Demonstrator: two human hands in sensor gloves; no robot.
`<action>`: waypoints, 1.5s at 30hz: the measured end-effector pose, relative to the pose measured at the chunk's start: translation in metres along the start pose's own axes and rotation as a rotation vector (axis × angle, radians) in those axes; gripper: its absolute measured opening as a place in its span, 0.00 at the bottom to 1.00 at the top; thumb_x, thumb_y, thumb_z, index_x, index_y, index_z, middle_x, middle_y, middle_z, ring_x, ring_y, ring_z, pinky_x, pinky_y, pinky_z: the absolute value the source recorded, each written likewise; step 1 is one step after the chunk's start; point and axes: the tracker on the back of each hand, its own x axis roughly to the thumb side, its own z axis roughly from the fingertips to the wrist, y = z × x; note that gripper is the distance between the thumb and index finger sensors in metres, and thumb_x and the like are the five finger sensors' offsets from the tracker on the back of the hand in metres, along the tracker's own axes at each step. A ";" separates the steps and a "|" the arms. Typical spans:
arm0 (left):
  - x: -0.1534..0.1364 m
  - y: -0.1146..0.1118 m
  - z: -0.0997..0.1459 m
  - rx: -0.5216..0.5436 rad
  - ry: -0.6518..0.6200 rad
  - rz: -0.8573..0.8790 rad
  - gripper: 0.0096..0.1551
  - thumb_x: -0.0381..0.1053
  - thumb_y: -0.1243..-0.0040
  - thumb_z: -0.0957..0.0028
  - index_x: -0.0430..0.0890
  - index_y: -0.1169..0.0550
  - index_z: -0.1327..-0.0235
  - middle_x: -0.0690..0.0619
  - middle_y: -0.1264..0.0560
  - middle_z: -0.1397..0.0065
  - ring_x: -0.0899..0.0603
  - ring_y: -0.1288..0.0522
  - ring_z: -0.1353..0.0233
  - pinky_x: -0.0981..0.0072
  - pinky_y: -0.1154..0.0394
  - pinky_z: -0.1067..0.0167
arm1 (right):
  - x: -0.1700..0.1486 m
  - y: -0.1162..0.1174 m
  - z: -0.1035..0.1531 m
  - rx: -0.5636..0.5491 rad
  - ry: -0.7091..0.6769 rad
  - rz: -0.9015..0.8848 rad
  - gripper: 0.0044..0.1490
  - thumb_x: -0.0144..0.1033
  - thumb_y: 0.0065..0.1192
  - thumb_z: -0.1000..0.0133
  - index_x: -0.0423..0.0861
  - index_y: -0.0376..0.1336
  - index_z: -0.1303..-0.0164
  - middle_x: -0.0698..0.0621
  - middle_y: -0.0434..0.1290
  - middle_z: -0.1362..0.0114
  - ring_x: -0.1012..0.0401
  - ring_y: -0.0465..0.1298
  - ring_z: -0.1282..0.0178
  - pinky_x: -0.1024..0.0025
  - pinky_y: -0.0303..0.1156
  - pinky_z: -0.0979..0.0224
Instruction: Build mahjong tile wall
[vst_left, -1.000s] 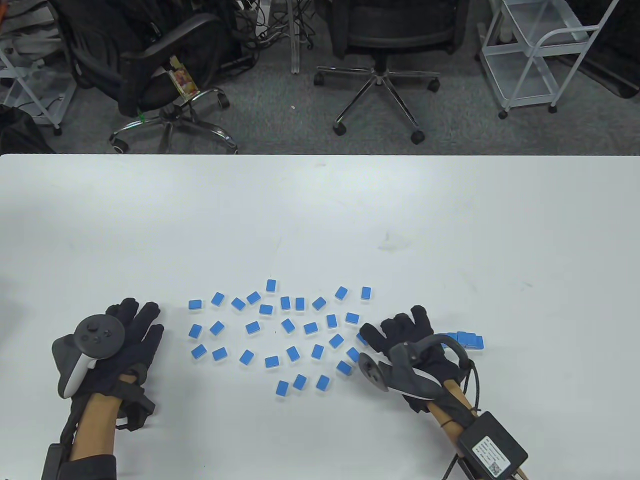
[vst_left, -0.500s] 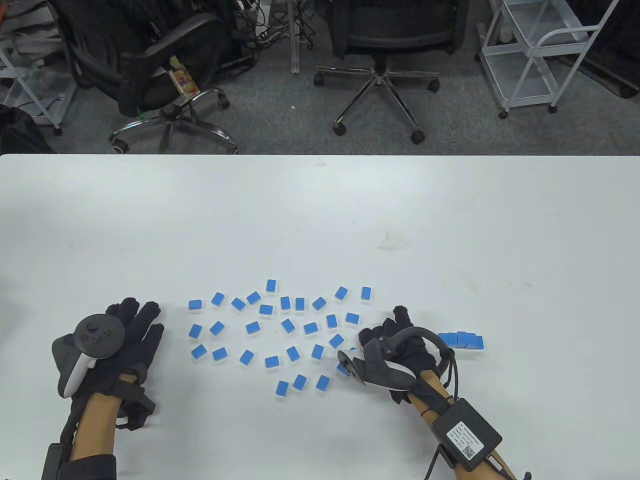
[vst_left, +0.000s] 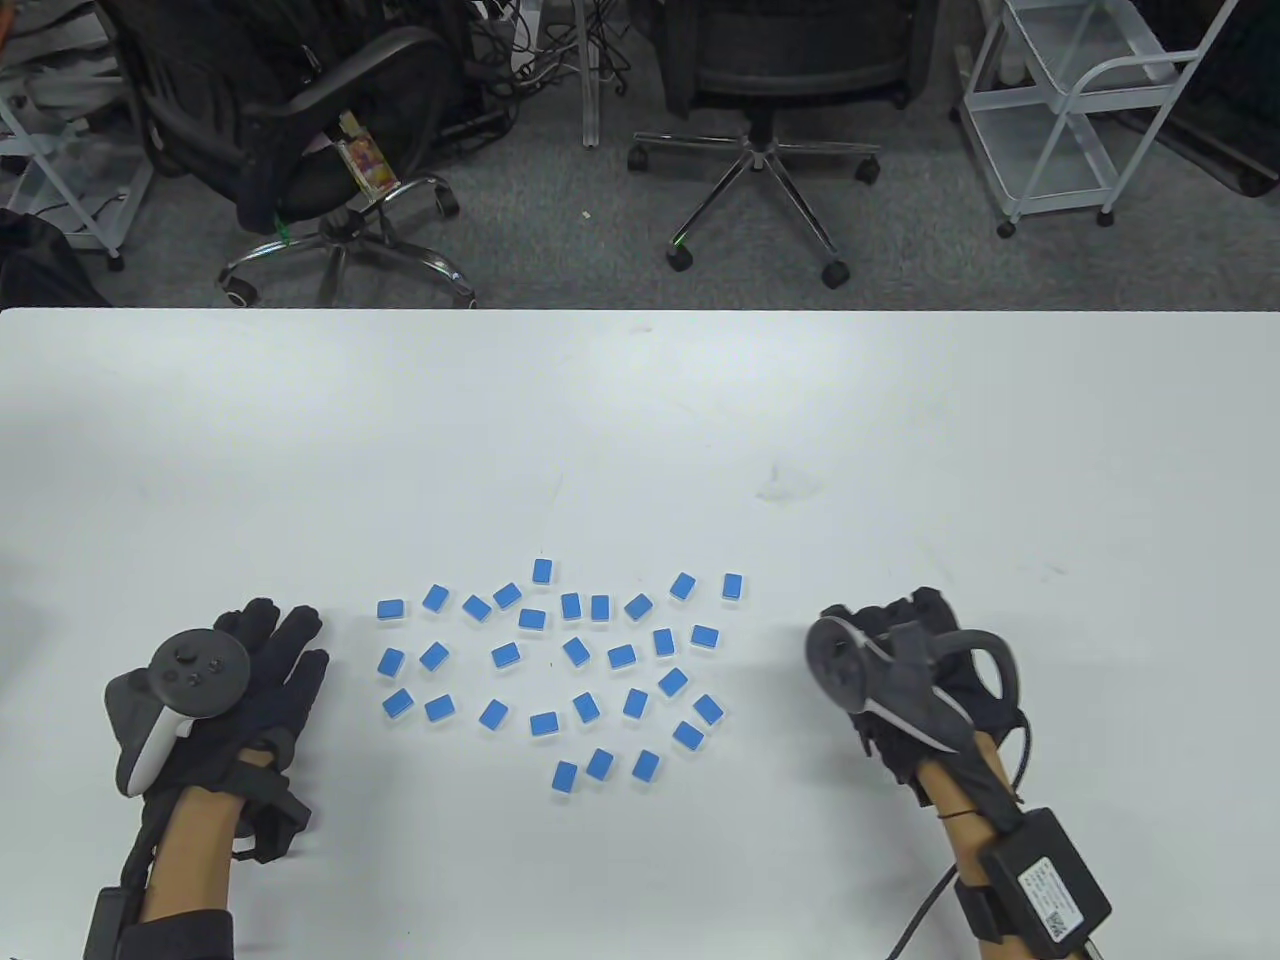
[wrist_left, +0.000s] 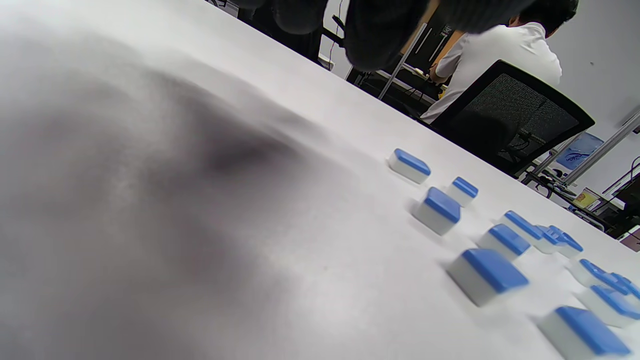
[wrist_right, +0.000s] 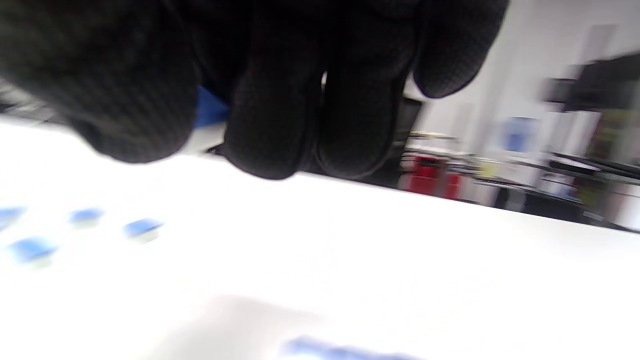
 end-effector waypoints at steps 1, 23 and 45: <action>0.000 0.000 0.000 0.001 -0.001 0.003 0.38 0.70 0.59 0.45 0.66 0.39 0.18 0.57 0.55 0.10 0.43 0.61 0.11 0.35 0.62 0.20 | -0.020 -0.002 -0.001 -0.006 0.089 -0.003 0.35 0.51 0.75 0.63 0.54 0.68 0.44 0.55 0.83 0.48 0.52 0.81 0.39 0.41 0.64 0.23; 0.001 -0.004 -0.002 -0.028 -0.001 0.016 0.38 0.70 0.59 0.45 0.65 0.39 0.18 0.57 0.53 0.09 0.42 0.58 0.11 0.35 0.60 0.19 | -0.101 0.075 -0.016 0.435 0.214 -0.131 0.35 0.47 0.76 0.63 0.58 0.67 0.43 0.59 0.83 0.44 0.58 0.80 0.35 0.43 0.64 0.21; 0.001 -0.004 -0.002 -0.045 -0.005 0.021 0.38 0.70 0.59 0.45 0.64 0.37 0.18 0.55 0.49 0.09 0.41 0.55 0.11 0.34 0.58 0.20 | -0.098 0.077 -0.015 0.434 0.192 -0.130 0.34 0.42 0.77 0.62 0.61 0.67 0.43 0.60 0.82 0.42 0.58 0.79 0.34 0.41 0.63 0.21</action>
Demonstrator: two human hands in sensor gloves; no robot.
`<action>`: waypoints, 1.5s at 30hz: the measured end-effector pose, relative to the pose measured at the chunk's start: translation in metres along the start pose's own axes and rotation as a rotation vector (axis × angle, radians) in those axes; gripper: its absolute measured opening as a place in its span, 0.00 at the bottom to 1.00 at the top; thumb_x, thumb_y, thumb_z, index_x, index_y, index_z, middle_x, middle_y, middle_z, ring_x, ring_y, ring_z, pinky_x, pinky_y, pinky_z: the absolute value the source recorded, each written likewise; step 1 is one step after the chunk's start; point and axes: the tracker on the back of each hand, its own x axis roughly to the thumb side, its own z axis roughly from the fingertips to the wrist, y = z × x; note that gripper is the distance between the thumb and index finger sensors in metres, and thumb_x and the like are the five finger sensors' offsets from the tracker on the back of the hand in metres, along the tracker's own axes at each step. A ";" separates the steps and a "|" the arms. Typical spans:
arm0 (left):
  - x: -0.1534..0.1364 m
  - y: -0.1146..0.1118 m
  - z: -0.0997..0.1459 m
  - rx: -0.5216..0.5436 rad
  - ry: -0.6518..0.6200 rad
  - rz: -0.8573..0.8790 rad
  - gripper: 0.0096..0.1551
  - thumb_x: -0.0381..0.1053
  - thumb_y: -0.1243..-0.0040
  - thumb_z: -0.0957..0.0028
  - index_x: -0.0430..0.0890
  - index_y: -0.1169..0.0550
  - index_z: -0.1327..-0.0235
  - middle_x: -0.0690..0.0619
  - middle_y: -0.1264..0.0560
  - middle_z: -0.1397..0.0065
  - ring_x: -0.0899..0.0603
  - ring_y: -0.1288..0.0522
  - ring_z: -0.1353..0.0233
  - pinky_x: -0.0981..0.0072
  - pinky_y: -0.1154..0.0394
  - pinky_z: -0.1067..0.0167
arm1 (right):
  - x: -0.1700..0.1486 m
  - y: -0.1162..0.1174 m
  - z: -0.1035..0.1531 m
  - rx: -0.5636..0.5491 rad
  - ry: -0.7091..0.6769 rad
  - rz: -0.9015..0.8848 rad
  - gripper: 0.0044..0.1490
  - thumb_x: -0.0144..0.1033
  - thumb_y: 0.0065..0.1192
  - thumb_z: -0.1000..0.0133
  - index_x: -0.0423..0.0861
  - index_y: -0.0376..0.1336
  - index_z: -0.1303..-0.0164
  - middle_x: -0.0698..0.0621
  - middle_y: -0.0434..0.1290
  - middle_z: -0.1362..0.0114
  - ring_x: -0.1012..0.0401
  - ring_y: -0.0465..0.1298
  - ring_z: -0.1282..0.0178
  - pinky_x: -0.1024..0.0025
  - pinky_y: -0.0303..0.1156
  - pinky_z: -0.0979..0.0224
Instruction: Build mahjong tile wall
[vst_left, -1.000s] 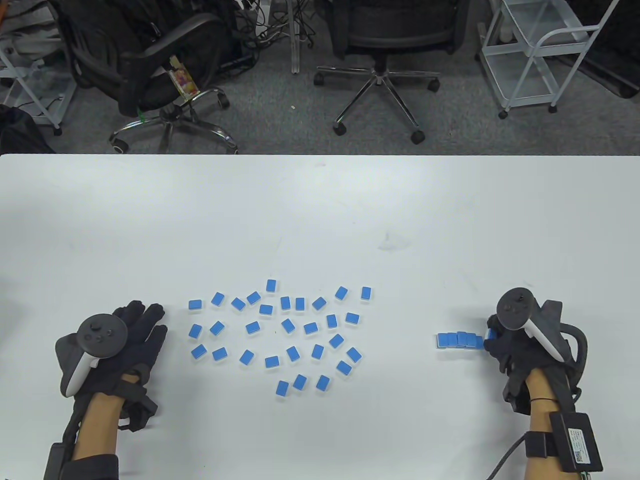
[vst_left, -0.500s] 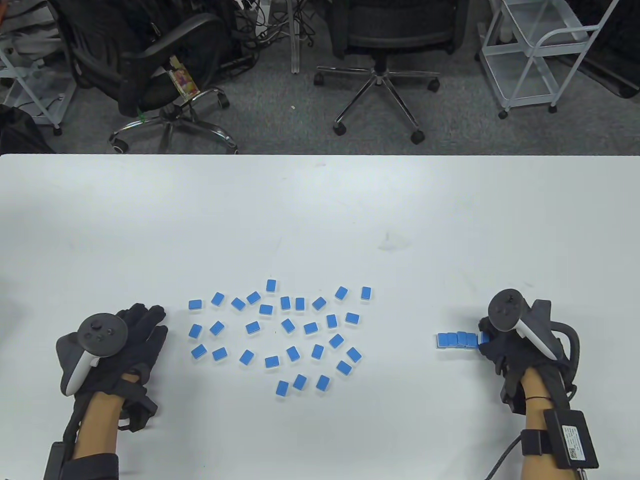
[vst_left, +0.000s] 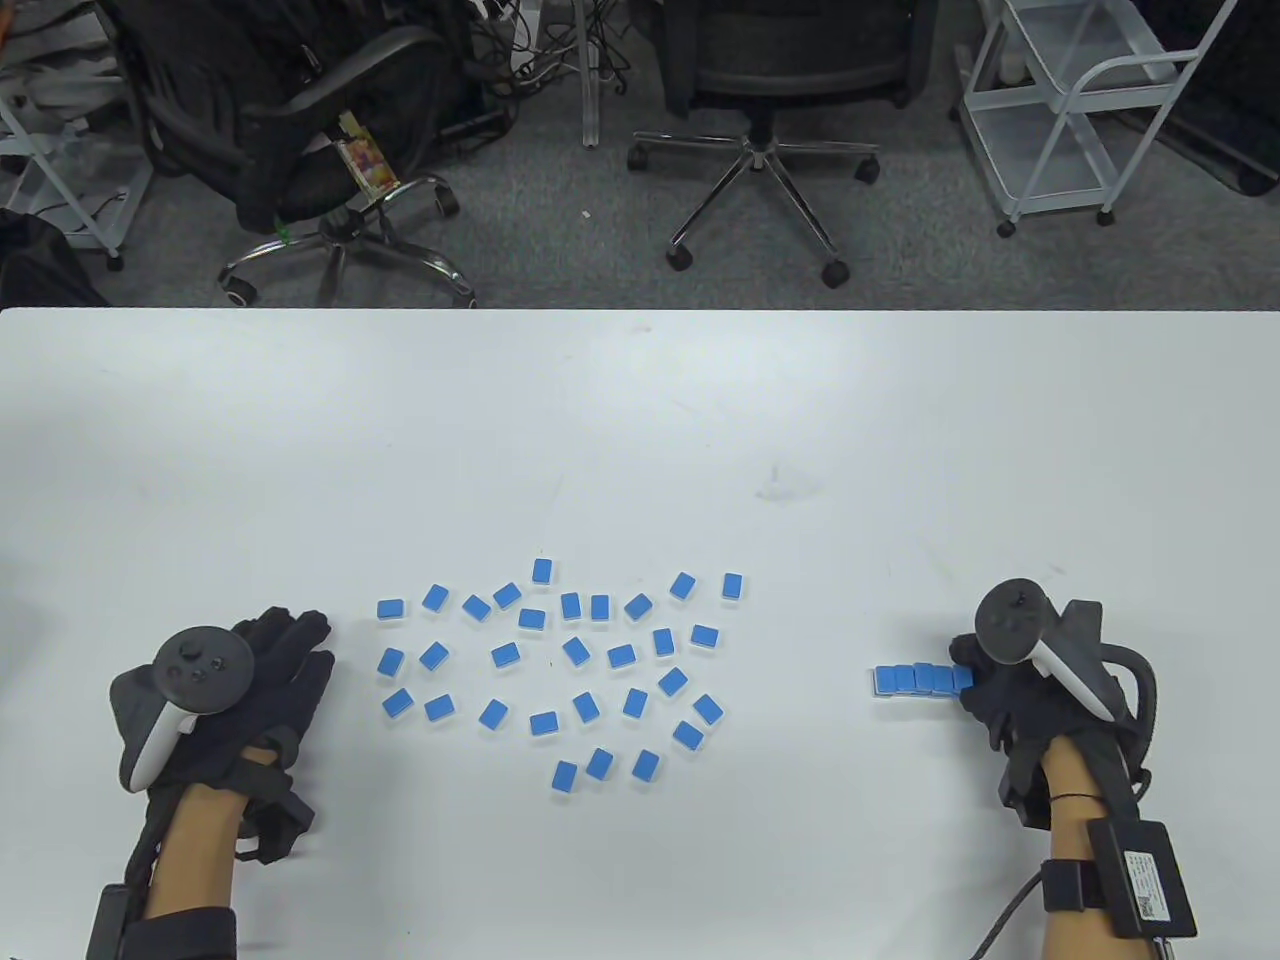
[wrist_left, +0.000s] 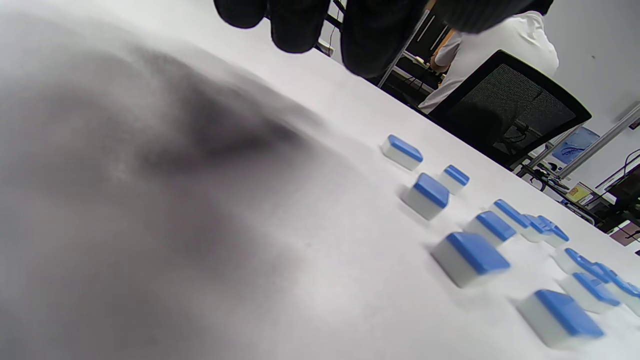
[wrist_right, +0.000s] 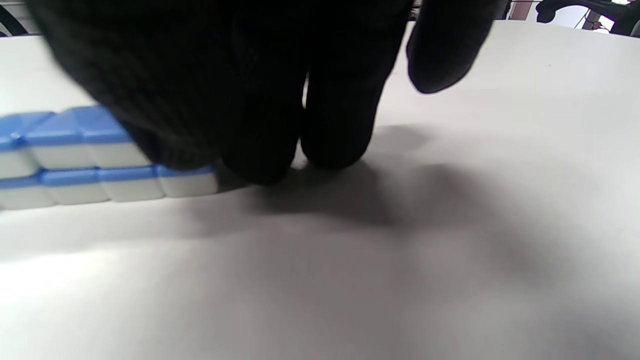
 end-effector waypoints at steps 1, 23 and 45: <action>0.000 0.000 0.000 0.001 0.000 0.000 0.38 0.70 0.59 0.45 0.64 0.38 0.18 0.55 0.49 0.09 0.41 0.55 0.11 0.34 0.58 0.20 | 0.000 0.000 0.000 0.001 -0.001 -0.003 0.34 0.42 0.77 0.62 0.61 0.67 0.43 0.60 0.82 0.42 0.58 0.79 0.34 0.41 0.63 0.21; 0.000 0.001 -0.001 0.001 -0.002 0.005 0.38 0.70 0.59 0.45 0.64 0.38 0.18 0.55 0.49 0.09 0.41 0.55 0.11 0.34 0.58 0.20 | -0.001 -0.005 0.003 -0.032 0.019 0.003 0.36 0.40 0.76 0.61 0.58 0.65 0.40 0.59 0.82 0.41 0.58 0.79 0.33 0.42 0.63 0.21; 0.000 0.001 -0.001 0.001 0.000 0.010 0.38 0.70 0.59 0.45 0.64 0.37 0.18 0.55 0.49 0.09 0.41 0.54 0.11 0.34 0.58 0.20 | 0.011 -0.017 0.014 -0.130 0.020 0.066 0.34 0.44 0.70 0.58 0.55 0.66 0.39 0.55 0.83 0.41 0.54 0.79 0.34 0.41 0.62 0.22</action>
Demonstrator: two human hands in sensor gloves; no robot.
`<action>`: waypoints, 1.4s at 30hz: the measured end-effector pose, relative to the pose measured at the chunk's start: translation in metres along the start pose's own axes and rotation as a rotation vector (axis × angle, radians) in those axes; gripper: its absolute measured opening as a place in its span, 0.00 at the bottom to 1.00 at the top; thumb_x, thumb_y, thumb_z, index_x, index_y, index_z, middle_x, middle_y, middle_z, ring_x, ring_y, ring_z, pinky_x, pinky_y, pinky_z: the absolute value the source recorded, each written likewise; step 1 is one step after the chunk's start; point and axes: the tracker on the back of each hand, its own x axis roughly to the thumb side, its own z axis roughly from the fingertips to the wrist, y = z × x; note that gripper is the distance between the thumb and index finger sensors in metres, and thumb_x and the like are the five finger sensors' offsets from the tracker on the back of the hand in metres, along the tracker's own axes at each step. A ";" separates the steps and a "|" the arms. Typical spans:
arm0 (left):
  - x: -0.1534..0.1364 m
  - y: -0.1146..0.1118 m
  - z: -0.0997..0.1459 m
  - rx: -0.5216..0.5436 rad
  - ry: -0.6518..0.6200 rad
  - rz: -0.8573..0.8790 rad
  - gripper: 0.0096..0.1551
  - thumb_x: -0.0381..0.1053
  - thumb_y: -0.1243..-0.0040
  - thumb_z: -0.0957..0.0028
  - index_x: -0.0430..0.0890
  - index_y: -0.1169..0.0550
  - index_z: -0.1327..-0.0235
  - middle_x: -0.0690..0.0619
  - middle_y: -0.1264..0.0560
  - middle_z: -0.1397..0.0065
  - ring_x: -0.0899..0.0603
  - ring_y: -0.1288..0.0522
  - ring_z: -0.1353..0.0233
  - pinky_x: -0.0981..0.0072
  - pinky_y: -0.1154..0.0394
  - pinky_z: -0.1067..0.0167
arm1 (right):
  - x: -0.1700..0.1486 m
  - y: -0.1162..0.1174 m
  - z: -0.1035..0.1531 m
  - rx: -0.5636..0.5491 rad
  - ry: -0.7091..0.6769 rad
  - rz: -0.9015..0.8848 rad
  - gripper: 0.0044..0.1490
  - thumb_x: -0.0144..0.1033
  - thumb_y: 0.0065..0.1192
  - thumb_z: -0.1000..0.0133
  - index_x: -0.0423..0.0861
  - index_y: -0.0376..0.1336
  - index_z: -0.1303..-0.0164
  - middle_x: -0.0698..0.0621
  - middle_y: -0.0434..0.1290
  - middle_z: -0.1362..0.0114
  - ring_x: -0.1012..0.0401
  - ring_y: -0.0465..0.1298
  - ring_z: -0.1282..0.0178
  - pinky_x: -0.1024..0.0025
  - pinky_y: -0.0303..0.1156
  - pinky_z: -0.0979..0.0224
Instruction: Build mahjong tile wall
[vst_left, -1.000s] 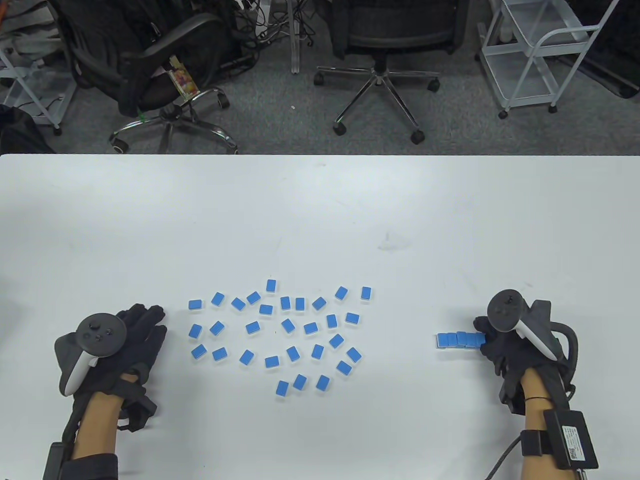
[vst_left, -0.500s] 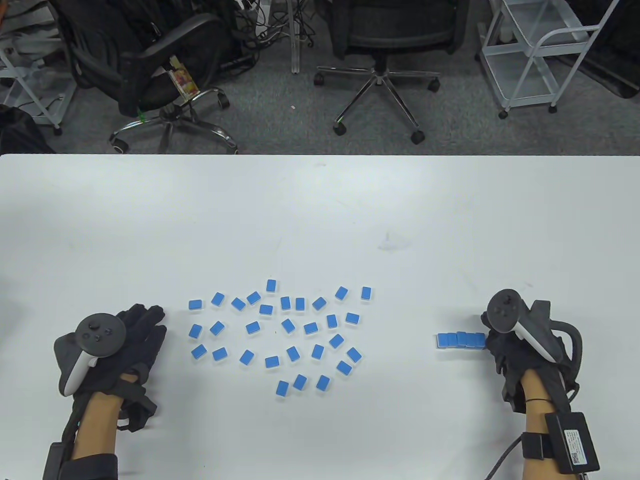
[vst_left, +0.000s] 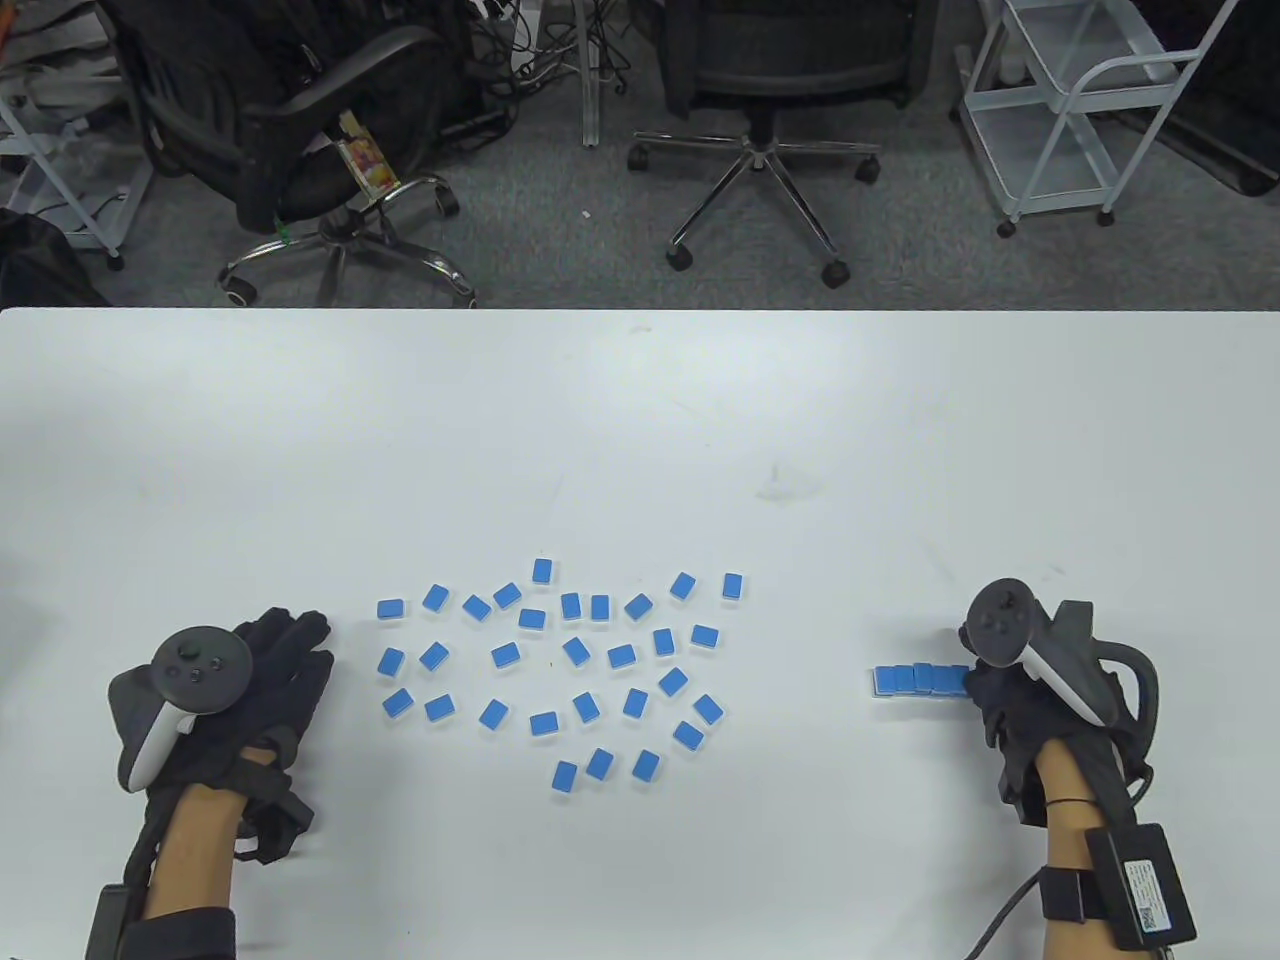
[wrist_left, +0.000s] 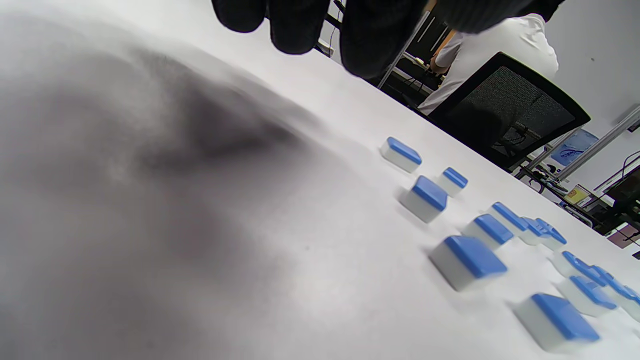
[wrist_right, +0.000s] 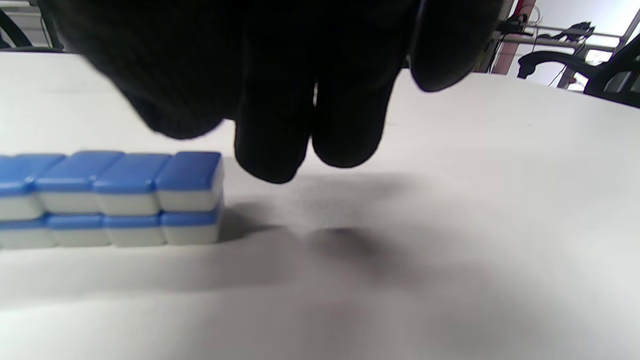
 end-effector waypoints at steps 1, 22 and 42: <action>0.000 0.000 0.000 0.000 0.000 0.000 0.38 0.70 0.59 0.45 0.64 0.37 0.18 0.55 0.49 0.10 0.41 0.54 0.11 0.34 0.58 0.20 | 0.001 -0.002 0.001 -0.027 0.001 -0.005 0.34 0.44 0.70 0.58 0.54 0.66 0.39 0.55 0.83 0.41 0.53 0.79 0.34 0.41 0.62 0.22; -0.003 0.002 0.000 0.003 0.004 -0.002 0.38 0.70 0.59 0.45 0.64 0.37 0.18 0.55 0.49 0.10 0.40 0.54 0.11 0.34 0.58 0.20 | 0.198 0.037 0.088 -0.152 -0.655 0.348 0.45 0.51 0.69 0.61 0.59 0.57 0.31 0.51 0.76 0.32 0.50 0.75 0.29 0.39 0.60 0.22; -0.003 0.002 0.000 0.000 -0.007 0.006 0.38 0.70 0.59 0.45 0.63 0.37 0.18 0.55 0.48 0.10 0.40 0.53 0.11 0.33 0.57 0.20 | 0.187 0.040 0.081 -0.023 -0.588 0.361 0.37 0.54 0.68 0.62 0.49 0.69 0.44 0.52 0.81 0.45 0.51 0.81 0.41 0.41 0.65 0.25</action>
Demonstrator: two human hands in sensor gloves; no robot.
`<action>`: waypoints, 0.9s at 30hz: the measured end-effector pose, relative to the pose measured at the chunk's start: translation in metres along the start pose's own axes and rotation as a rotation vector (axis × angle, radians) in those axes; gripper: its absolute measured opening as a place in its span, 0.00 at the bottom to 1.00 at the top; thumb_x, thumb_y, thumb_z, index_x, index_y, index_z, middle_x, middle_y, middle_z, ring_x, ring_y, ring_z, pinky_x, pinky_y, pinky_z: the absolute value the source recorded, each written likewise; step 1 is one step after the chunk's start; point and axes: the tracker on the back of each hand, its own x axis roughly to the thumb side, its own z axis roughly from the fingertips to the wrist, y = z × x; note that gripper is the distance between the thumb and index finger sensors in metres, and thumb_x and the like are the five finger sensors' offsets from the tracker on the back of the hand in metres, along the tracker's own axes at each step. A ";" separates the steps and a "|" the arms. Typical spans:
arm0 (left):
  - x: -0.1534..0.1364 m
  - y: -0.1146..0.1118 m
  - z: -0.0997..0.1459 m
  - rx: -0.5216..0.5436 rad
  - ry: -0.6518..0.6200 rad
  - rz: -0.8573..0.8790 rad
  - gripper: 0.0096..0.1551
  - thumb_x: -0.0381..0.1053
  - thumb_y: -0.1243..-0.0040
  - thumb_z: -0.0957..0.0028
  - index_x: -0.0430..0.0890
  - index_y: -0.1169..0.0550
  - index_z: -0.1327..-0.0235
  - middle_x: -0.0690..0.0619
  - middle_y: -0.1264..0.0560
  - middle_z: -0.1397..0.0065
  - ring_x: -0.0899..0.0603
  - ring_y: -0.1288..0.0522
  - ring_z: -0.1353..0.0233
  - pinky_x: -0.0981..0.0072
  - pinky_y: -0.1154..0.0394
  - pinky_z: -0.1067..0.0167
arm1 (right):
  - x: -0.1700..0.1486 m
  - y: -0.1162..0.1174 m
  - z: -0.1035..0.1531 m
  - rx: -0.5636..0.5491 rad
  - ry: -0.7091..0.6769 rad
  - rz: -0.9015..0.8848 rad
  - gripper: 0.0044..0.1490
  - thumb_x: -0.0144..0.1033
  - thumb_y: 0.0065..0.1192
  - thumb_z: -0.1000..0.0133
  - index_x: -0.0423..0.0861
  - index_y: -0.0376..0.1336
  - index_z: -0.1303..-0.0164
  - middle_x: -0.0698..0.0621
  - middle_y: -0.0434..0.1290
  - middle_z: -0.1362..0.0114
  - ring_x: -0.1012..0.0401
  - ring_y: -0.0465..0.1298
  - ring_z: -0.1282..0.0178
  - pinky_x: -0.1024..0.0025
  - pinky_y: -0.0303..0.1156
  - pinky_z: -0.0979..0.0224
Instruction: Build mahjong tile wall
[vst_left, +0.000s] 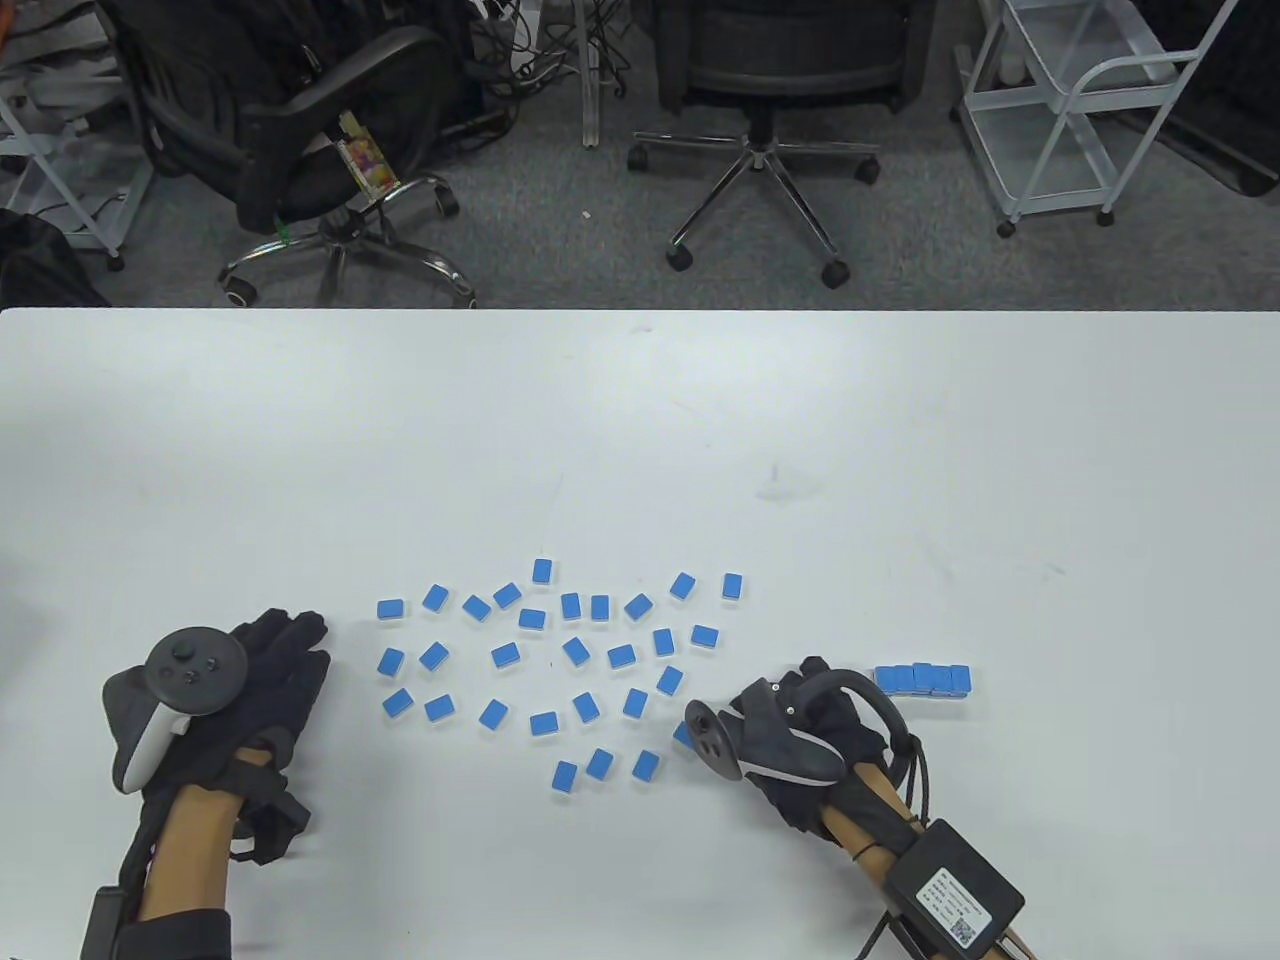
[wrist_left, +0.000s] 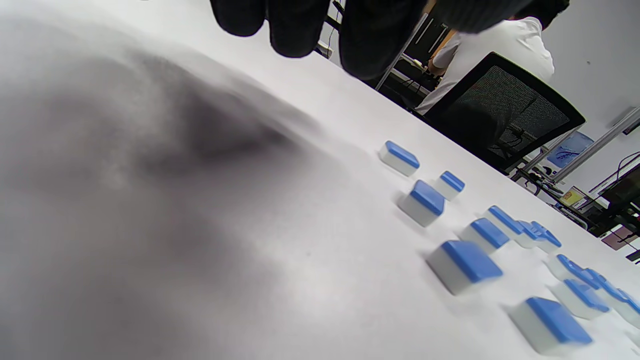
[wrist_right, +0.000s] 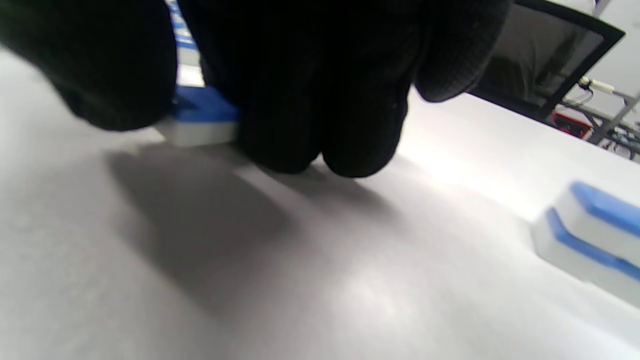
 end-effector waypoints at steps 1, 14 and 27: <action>0.000 0.000 0.000 0.000 0.000 0.000 0.38 0.70 0.59 0.45 0.64 0.37 0.18 0.55 0.48 0.10 0.40 0.53 0.11 0.34 0.57 0.20 | -0.004 0.001 0.000 0.002 0.010 -0.010 0.37 0.54 0.68 0.62 0.49 0.69 0.44 0.52 0.81 0.45 0.51 0.81 0.41 0.41 0.65 0.25; 0.000 -0.001 0.001 -0.009 0.006 -0.002 0.38 0.70 0.59 0.45 0.63 0.37 0.18 0.55 0.47 0.10 0.40 0.53 0.11 0.33 0.56 0.20 | -0.007 0.004 -0.001 -0.006 0.017 -0.004 0.38 0.55 0.69 0.63 0.49 0.69 0.44 0.52 0.81 0.45 0.51 0.81 0.40 0.41 0.65 0.24; 0.000 -0.001 0.000 -0.011 0.006 0.000 0.38 0.70 0.59 0.45 0.63 0.37 0.18 0.54 0.47 0.10 0.40 0.52 0.11 0.33 0.56 0.20 | -0.010 0.004 0.000 0.024 0.018 -0.014 0.39 0.55 0.69 0.63 0.50 0.67 0.42 0.53 0.80 0.43 0.51 0.80 0.38 0.41 0.64 0.24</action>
